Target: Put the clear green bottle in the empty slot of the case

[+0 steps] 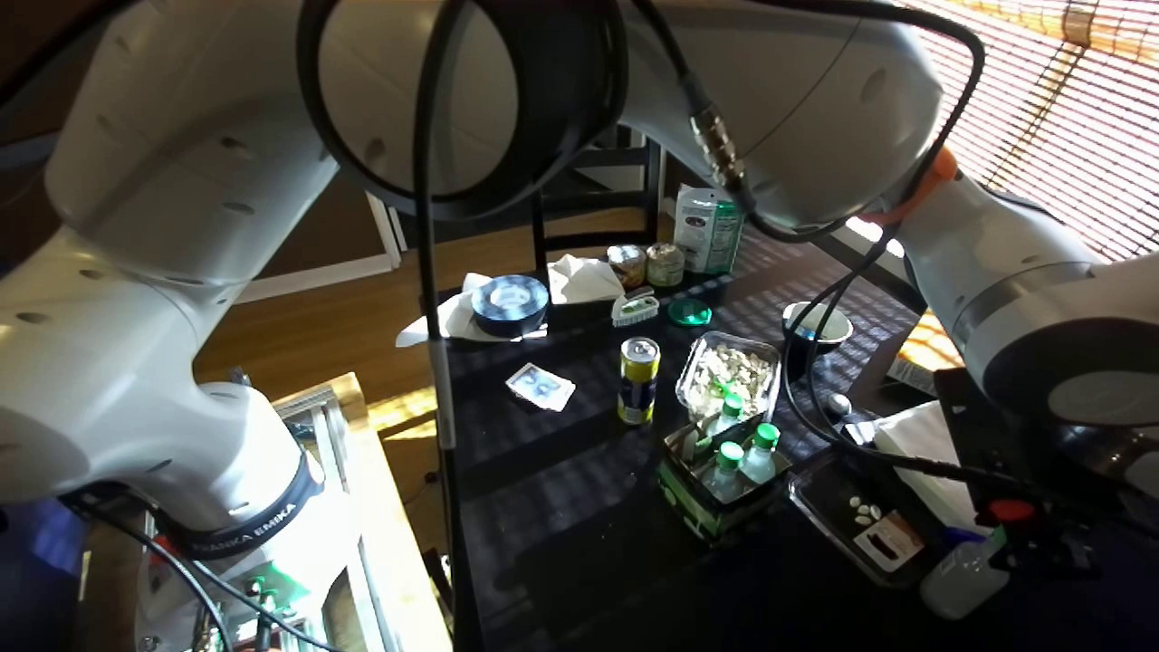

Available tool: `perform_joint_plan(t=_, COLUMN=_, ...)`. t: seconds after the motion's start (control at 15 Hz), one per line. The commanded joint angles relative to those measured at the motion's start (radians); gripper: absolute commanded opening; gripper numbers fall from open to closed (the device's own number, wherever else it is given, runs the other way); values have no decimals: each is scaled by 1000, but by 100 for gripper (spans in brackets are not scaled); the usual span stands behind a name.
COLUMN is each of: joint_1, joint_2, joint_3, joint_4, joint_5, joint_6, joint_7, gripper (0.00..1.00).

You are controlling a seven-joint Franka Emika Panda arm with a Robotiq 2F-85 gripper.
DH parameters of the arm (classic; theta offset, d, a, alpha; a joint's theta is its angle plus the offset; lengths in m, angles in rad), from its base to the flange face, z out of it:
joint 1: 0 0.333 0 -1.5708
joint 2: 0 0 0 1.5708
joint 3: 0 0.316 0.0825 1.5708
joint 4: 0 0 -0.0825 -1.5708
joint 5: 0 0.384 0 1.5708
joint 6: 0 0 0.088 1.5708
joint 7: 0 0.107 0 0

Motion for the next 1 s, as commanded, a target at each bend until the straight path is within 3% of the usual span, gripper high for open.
perform_joint_plan(t=0.0, joint_1=10, joint_2=-5, joint_3=-7, joint_4=10, joint_5=-26, joint_6=-31, joint_7=32, gripper=29)
perform_joint_plan(t=0.07, joint_1=10, joint_2=-3, joint_3=-8, joint_4=12, joint_5=-27, joint_6=-32, joint_7=33, gripper=23)
perform_joint_plan(t=0.27, joint_1=13, joint_2=2, joint_3=-16, joint_4=16, joint_5=-34, joint_6=-25, joint_7=47, gripper=22)
perform_joint_plan(t=0.47, joint_1=17, joint_2=6, joint_3=-24, joint_4=19, joint_5=-46, joint_6=-21, joint_7=64, gripper=37)
perform_joint_plan(t=0.6, joint_1=19, joint_2=9, joint_3=-26, joint_4=22, joint_5=-52, joint_6=-21, joint_7=71, gripper=58)
perform_joint_plan(t=0.8, joint_1=21, joint_2=11, joint_3=-29, joint_4=25, joint_5=-57, joint_6=-21, joint_7=74, gripper=67)
perform_joint_plan(t=0.93, joint_1=22, joint_2=11, joint_3=-29, joint_4=26, joint_5=-58, joint_6=-21, joint_7=76, gripper=65)
